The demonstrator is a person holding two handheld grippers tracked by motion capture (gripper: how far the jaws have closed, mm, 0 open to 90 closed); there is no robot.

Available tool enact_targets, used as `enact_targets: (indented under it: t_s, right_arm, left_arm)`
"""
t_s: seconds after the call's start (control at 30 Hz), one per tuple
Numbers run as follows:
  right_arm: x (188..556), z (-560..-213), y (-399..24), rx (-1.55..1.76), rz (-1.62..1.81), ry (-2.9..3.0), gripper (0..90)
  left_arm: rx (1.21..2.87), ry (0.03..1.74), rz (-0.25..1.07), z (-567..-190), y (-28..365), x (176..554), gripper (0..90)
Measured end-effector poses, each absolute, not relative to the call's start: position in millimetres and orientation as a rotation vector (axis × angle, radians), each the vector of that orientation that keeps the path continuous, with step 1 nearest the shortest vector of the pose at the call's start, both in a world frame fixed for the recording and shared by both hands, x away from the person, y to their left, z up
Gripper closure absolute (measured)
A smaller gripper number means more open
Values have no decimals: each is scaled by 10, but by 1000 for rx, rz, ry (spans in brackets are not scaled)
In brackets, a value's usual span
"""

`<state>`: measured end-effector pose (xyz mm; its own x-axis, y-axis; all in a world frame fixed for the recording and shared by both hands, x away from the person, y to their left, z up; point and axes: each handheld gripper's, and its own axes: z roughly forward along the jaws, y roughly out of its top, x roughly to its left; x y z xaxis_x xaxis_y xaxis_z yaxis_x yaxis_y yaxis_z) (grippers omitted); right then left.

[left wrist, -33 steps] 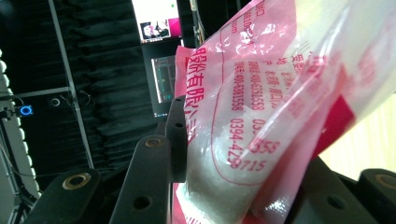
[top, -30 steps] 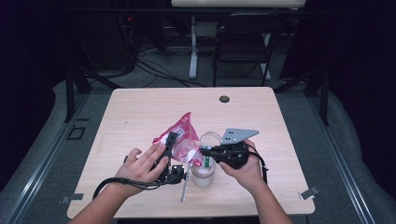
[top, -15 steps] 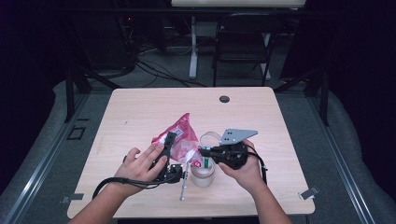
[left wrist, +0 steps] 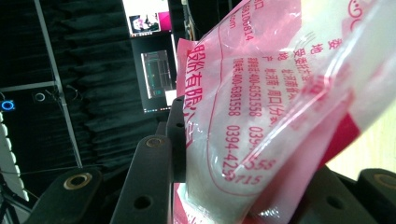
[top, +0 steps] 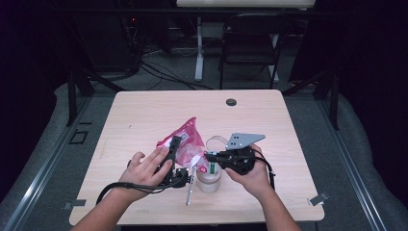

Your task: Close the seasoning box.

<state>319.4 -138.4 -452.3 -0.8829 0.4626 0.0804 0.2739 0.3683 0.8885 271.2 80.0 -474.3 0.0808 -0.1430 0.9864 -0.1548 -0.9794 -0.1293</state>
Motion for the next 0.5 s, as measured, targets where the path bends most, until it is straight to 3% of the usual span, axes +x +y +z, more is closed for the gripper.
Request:
enact_targets:
  t_s: [0.5]
  right_arm:
    - [3209, -4557, -1376, 670, 1514, 2449, 895]
  left_arm:
    - [2311, -314, 2094, -4784, 800, 2730, 696]
